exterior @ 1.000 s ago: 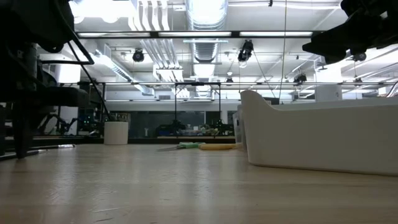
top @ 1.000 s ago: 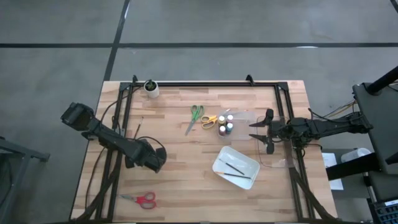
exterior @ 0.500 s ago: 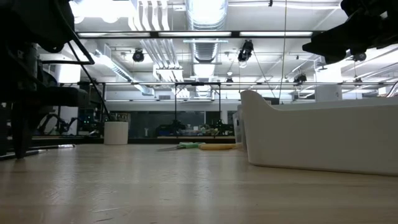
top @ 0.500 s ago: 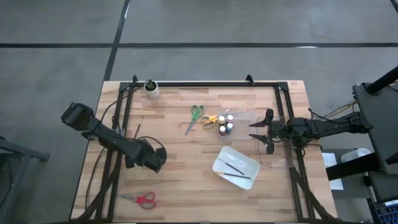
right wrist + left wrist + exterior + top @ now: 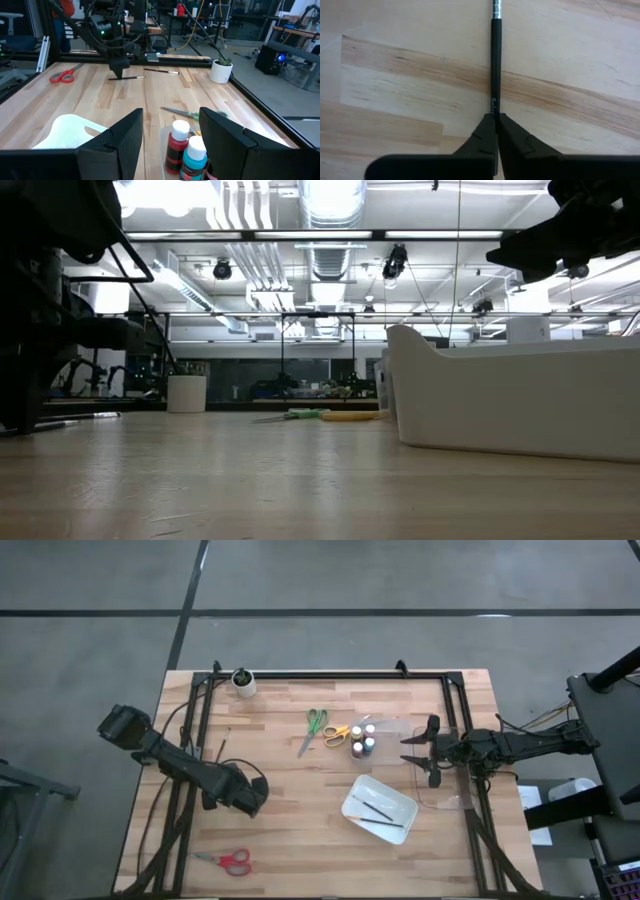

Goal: Pick & Place Paint Supplies
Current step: Put the black paintbrush into the white bin

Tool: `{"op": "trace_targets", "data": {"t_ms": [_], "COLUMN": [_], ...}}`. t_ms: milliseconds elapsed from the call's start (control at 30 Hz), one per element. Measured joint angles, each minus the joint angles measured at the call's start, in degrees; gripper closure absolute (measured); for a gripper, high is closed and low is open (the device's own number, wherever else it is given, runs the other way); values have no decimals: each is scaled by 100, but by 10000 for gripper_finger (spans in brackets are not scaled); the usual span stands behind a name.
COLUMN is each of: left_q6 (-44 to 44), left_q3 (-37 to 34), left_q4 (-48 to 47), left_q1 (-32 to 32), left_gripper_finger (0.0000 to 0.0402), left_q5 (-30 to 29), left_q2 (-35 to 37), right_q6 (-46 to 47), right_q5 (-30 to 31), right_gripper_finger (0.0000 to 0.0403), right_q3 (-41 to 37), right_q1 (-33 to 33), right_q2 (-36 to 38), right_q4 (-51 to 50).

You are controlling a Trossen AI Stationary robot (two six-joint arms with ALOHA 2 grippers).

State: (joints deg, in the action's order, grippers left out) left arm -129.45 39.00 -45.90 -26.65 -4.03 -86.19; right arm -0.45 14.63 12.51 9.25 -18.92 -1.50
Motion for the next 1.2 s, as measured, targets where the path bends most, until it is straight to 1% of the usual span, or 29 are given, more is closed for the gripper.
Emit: {"op": "trace_targets", "data": {"t_ms": [467,733,1200], "left_q6": [2,9,11], "left_q3": [28,179,184], "left_q4": [-21,-239,-298], "left_q1": [0,0,13], "left_gripper_finger": [400,401,401], "left_q5": [4,68,-24], "left_q2": [-2,-13,163], "right_q6": [0,0,0], "right_q5": [-2,0,-1], "right_gripper_finger": [211,211,211], "right_q3": [0,0,0], "right_q1": [-1,-1,0], "right_q2": [2,2,2], "right_q4": [0,0,0]}}
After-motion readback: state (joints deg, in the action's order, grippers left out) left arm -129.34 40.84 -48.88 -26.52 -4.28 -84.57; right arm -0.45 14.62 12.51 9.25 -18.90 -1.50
